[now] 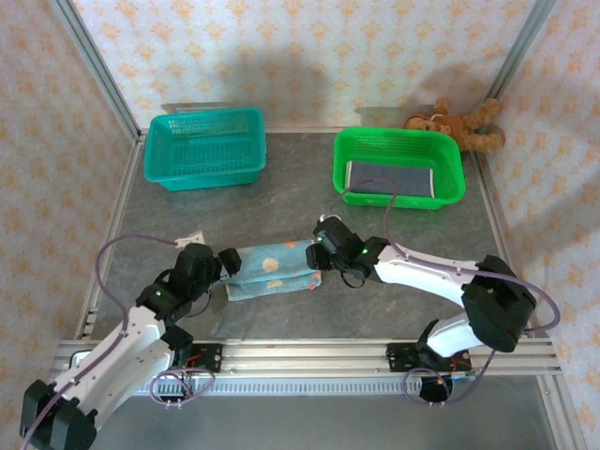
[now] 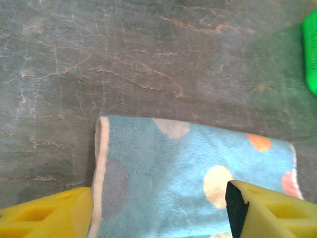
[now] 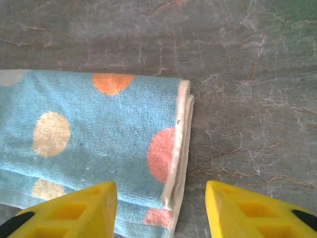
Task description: Fold and stack the towels
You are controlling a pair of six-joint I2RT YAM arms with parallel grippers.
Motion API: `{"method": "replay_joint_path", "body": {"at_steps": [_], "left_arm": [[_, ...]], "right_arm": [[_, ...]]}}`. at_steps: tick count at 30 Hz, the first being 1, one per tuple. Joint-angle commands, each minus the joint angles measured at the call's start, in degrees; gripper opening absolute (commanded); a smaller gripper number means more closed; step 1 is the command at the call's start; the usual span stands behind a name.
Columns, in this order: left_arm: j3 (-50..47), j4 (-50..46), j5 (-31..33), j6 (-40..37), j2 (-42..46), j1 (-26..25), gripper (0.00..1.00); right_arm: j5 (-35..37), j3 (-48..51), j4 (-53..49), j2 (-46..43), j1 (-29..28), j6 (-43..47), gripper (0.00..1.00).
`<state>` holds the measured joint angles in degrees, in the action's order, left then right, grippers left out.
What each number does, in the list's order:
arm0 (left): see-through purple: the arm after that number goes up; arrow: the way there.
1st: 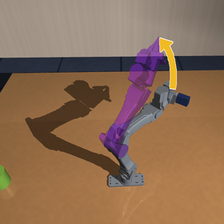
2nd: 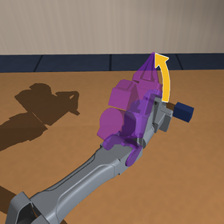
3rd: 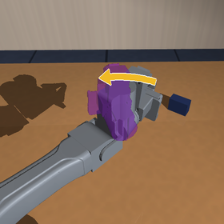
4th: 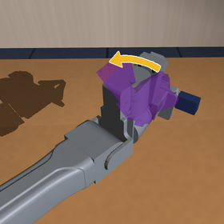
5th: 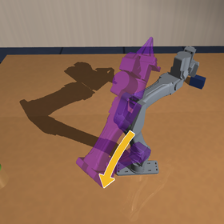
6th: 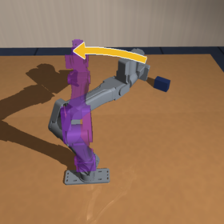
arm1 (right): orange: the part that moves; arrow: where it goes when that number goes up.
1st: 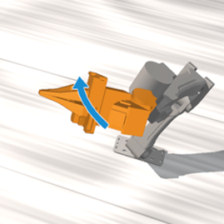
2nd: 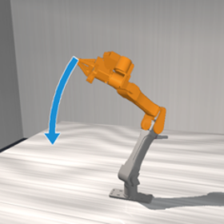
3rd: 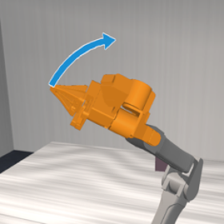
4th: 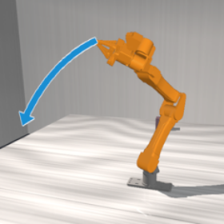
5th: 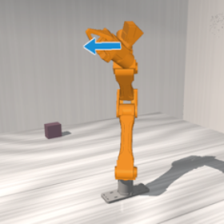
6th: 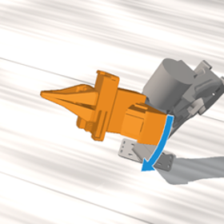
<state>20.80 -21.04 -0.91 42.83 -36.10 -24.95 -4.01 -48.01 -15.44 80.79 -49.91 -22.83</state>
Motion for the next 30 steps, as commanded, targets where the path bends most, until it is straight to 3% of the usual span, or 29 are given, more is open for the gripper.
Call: {"method": "replay_joint_path", "body": {"at_steps": [1,8,14,30], "left_arm": [[-0.10,-7.93,1.21,5.28,3.01,-0.27,0.70],[2.48,-12.13,1.07,7.06,-3.55,-0.18,0.51],[3.33,-8.61,0.34,4.17,-11.56,0.26,0.35],[3.55,-1.78,-4.42,-1.43,-21.20,3.46,0.29]], "right_arm": [[3.34,-1.32,-4.45,-1.06,0.04,-2.57,0.48],[1.76,-5.61,-8.55,5.43,0.47,-5.45,0.31],[-0.82,-6.24,-7.83,9.33,0.96,-9.43,0.29],[-4.20,-5.97,-4.13,13.07,0.96,-12.73,0.31]]}}
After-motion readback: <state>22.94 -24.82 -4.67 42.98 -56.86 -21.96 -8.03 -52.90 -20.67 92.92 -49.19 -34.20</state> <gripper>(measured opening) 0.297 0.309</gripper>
